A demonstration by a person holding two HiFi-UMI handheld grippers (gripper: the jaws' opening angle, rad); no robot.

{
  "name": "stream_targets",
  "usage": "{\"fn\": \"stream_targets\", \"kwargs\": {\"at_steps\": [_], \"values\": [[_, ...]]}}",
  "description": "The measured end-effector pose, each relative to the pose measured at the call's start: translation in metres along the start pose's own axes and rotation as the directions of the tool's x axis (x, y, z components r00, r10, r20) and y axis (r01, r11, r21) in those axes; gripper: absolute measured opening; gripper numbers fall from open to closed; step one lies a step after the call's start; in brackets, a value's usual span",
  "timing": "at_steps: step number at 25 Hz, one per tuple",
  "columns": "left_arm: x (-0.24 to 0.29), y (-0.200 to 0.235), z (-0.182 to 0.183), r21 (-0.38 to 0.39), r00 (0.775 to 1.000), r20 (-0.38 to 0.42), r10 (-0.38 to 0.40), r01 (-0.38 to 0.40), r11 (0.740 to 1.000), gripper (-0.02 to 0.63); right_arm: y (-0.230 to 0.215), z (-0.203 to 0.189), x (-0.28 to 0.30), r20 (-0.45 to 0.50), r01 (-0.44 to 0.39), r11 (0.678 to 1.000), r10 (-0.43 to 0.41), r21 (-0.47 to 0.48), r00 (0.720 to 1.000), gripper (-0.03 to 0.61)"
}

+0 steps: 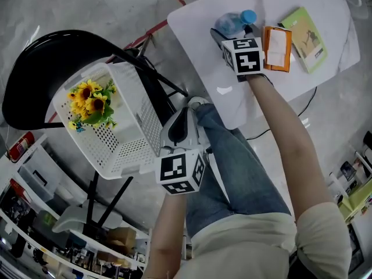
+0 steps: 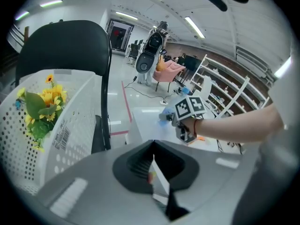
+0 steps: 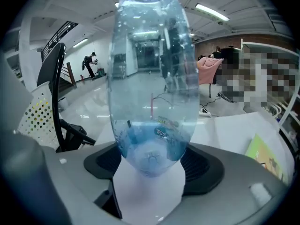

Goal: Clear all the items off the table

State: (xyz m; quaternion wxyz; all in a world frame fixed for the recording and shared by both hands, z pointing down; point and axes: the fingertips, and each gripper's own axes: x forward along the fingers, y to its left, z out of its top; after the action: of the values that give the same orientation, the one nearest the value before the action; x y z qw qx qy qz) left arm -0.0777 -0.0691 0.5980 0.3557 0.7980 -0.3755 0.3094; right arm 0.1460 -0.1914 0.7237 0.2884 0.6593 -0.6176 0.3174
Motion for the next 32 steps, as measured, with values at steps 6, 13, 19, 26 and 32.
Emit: {"fn": "stream_targets", "kwargs": {"at_steps": [6,13,19,26,32], "values": [[-0.01,0.003,-0.001,-0.01,1.0,0.014,0.008,-0.008,1.0,0.009,-0.002,0.0,-0.002,-0.014,0.031,0.999,-0.031,-0.012,0.999,0.328],[-0.02,0.006,0.0,-0.022,0.999,0.032,0.009,-0.008,1.0,0.009,0.003,-0.003,-0.012,-0.009,0.038,0.999,-0.038,-0.024,0.999,0.327],[-0.029,0.006,0.004,-0.019,0.999,0.047,0.011,-0.01,1.0,0.009,0.011,0.002,-0.027,0.006,0.027,0.999,-0.027,-0.045,1.0,0.327],[-0.045,0.004,0.016,-0.027,0.997,0.069,0.023,-0.021,0.999,0.01,0.02,0.012,-0.051,0.008,0.017,0.997,-0.017,-0.069,1.0,0.325],[-0.064,0.001,0.03,-0.031,0.995,0.093,0.03,-0.027,0.999,0.01,0.031,0.028,-0.077,0.02,0.006,0.996,-0.004,-0.09,1.0,0.325]]}}
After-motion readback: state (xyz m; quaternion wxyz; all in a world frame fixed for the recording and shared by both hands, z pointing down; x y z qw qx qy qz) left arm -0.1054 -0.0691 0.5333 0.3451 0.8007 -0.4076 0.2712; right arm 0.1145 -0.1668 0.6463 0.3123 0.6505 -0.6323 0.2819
